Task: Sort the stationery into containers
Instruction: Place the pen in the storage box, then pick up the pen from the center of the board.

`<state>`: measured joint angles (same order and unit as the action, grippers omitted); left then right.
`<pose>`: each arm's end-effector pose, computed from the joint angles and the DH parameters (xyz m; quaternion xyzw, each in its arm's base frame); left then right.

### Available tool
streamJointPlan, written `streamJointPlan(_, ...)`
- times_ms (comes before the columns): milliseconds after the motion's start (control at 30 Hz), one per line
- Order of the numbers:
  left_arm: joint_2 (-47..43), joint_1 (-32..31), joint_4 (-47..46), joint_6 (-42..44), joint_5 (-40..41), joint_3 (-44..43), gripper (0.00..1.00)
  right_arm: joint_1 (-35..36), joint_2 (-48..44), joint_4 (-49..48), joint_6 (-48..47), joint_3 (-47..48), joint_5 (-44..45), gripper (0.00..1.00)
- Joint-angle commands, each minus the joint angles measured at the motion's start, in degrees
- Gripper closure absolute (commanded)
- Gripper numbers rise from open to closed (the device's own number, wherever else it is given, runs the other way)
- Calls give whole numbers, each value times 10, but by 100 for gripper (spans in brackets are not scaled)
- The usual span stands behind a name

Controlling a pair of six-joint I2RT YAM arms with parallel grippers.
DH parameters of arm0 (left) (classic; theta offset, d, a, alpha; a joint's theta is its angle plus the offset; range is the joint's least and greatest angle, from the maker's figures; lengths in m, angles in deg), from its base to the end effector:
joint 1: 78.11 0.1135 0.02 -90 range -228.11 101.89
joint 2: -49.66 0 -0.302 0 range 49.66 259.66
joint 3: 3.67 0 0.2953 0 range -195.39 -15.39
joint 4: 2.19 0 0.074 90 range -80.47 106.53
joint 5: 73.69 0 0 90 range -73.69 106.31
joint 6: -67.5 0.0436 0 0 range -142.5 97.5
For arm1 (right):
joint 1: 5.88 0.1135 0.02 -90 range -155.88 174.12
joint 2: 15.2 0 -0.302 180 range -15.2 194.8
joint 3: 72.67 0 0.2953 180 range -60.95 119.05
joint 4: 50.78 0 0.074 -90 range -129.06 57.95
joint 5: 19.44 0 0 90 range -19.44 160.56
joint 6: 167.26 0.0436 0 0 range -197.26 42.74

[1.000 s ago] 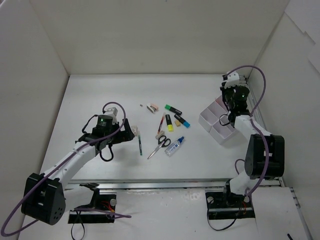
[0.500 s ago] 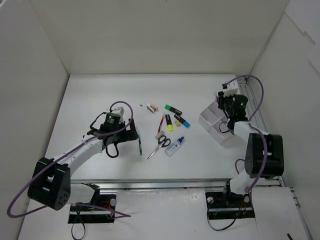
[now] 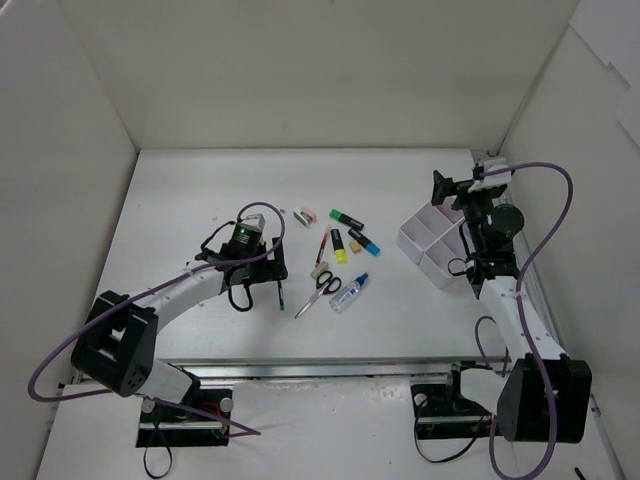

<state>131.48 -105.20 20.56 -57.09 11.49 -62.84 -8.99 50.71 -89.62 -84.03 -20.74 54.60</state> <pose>0.2939 -0.1545 0.2151 -0.0445 0.9235 -0.2278 0.3056 0.2887 -0.0037 0.3666 -0.1340 0.5291 0.0026 0.8379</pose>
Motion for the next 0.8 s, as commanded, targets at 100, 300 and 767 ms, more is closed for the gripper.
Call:
streamJointPlan(100,48,-40,5,-38,46,-59,17,25,-76,13,65,-23,40,2)
streamJointPlan(300,100,-71,31,-66,91,-84,39,71,-96,221,98,29,142,2)
streamJointPlan(767,164,-113,117,-94,162,-128,100,101,-161,396,188,29,146,2)
